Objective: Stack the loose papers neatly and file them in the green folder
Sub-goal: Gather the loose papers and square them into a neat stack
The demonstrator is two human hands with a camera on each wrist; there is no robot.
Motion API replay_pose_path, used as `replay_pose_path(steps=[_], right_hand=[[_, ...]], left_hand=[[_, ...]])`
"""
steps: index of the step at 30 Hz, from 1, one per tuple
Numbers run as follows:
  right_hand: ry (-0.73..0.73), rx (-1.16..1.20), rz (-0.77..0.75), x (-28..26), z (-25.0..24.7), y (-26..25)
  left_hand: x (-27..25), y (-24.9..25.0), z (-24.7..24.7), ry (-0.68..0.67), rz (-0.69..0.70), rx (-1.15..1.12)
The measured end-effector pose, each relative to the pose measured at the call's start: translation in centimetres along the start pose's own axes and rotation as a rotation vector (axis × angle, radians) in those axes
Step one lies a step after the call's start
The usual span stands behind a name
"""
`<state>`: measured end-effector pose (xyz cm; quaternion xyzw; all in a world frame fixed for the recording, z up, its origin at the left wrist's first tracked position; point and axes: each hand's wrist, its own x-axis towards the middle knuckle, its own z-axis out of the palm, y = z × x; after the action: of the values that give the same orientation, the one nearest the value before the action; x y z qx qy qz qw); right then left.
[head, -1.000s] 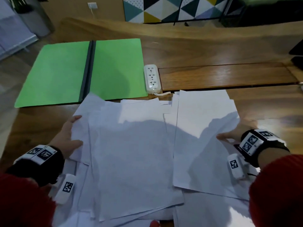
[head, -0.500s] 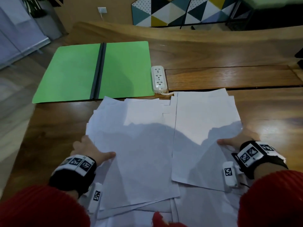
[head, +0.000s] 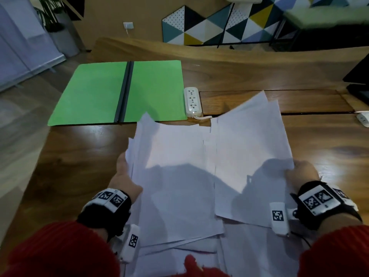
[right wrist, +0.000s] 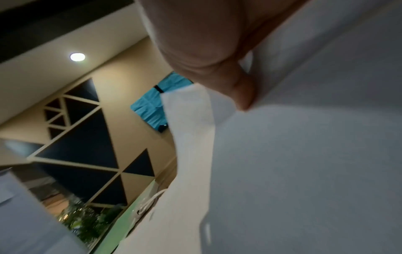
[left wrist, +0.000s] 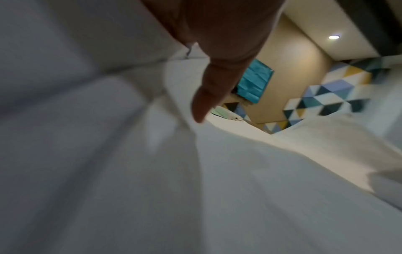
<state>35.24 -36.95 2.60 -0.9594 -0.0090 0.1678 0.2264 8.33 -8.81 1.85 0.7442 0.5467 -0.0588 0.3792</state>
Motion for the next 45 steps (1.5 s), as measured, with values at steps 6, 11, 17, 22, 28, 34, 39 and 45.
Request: replay_pose_path(steps=[6, 11, 17, 22, 28, 34, 39, 45], right_hand=[[0.191, 0.352, -0.132, -0.3, -4.0, -2.4], [0.182, 0.466, -0.194, 1.2, -4.3, -4.7], [0.203, 0.480, -0.241, 1.3, -4.1, -8.1], [0.227, 0.525, -0.295, 1.4, -5.7, -10.8], [0.184, 0.441, -0.231, 1.0, -5.2, -13.6], [-0.115, 0.144, -0.270, -1.5, 3.7, -12.8], [-0.307, -0.206, -0.100, -4.2, 9.3, -9.6], [-0.387, -0.214, -0.153, -5.9, 11.2, -9.6]], left_hand=[[0.6, -0.9, -1.2, 0.108, -0.078, -0.083], [0.8, -1.5, -1.2, 0.058, -0.038, -0.094], [1.6, -2.5, -1.7, 0.060, -0.022, -0.017], [2.3, -3.7, -3.1, 0.116, -0.080, 0.051], [2.5, -4.2, -2.8, 0.070, -0.063, -0.025], [2.8, -3.7, -1.1, -0.074, -0.068, -0.224], [2.4, -3.5, 0.0, -0.116, -0.067, -0.217], [1.7, -2.0, 1.6, -0.133, -0.159, -0.336]])
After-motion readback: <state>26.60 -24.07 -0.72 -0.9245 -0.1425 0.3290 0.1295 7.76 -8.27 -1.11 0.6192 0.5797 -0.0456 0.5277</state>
